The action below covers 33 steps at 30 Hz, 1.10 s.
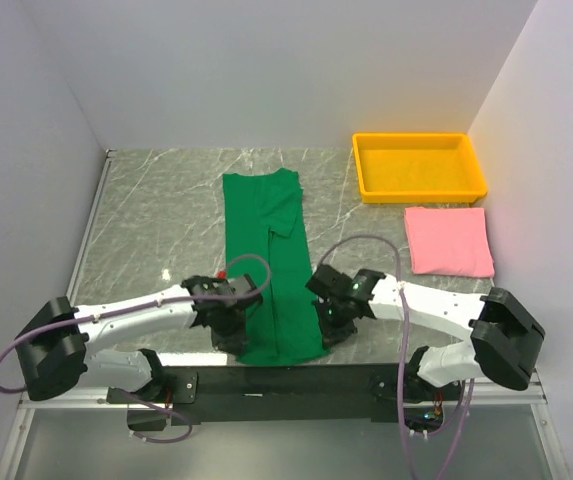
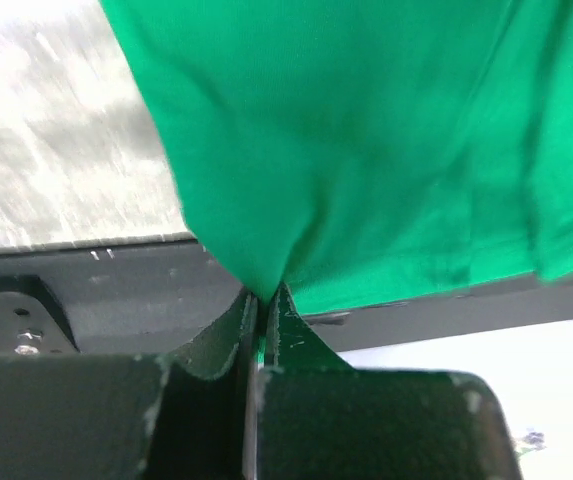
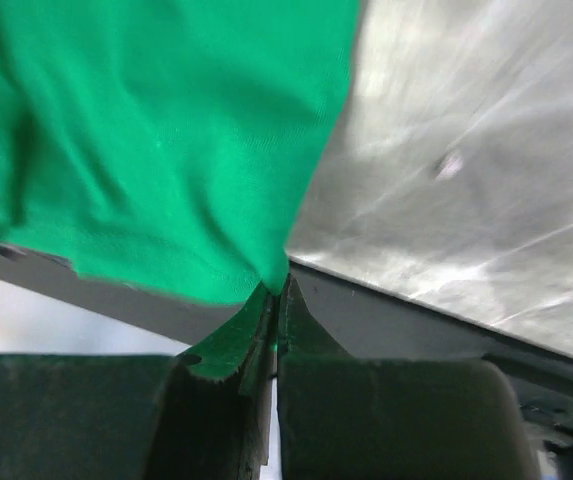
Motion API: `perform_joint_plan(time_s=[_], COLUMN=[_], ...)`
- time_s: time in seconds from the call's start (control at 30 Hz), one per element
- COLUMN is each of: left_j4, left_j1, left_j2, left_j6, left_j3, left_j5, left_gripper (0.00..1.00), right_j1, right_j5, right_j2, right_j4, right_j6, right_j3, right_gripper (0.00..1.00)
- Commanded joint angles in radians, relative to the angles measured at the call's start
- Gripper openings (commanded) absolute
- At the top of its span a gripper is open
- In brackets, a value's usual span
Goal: Fold and stack the t-shirts
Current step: Fold the tshirt
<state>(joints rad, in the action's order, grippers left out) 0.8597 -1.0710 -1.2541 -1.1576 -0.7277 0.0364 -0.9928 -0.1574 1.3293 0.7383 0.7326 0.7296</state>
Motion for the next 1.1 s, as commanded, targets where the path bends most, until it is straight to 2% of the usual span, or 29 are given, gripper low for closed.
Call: perform_joint_plan(time_s=[0.0, 0.17, 0.27, 0.3, 0.43, 0.67, 1.07], left_j4=[-0.007, -0.059, -0.057, -0.056, -0.065, -0.1, -0.223], left_j1=[0.132, 0.353, 0.417, 0.43, 0.491, 0.578, 0.637], left_j2=[0.004, -0.068, -0.149, -0.195, -0.298, -0.422, -0.514], left_j6=[0.11, 0.312, 0.403, 0.418, 0.495, 0.535, 0.544], left_j3=[-0.079, -0.223, -0.344, -0.372, -0.493, -0.601, -0.575], left_j5=[-0.013, -0.024, -0.033, -0.087, -0.131, -0.196, -0.21], left_gripper=[0.01, 0.01, 0.01, 0.01, 0.01, 0.01, 0.01], right_j1=[0.092, 0.215, 0.264, 0.269, 0.302, 0.352, 0.401], right_j5=[0.068, 0.131, 0.144, 0.154, 0.18, 0.183, 0.174], right_j2=[0.013, 0.122, 0.22, 0.264, 0.366, 0.455, 0.567], right_j4=[0.033, 0.036, 0.046, 0.047, 0.049, 0.021, -0.056], right_j6=[-0.094, -0.208, -0.266, -0.289, -0.334, -0.369, -0.41], right_j3=[0.123, 0.345, 0.48, 0.513, 0.661, 0.757, 0.817], right_gripper=[0.0, 0.0, 0.0, 0.0, 0.0, 0.0, 0.0])
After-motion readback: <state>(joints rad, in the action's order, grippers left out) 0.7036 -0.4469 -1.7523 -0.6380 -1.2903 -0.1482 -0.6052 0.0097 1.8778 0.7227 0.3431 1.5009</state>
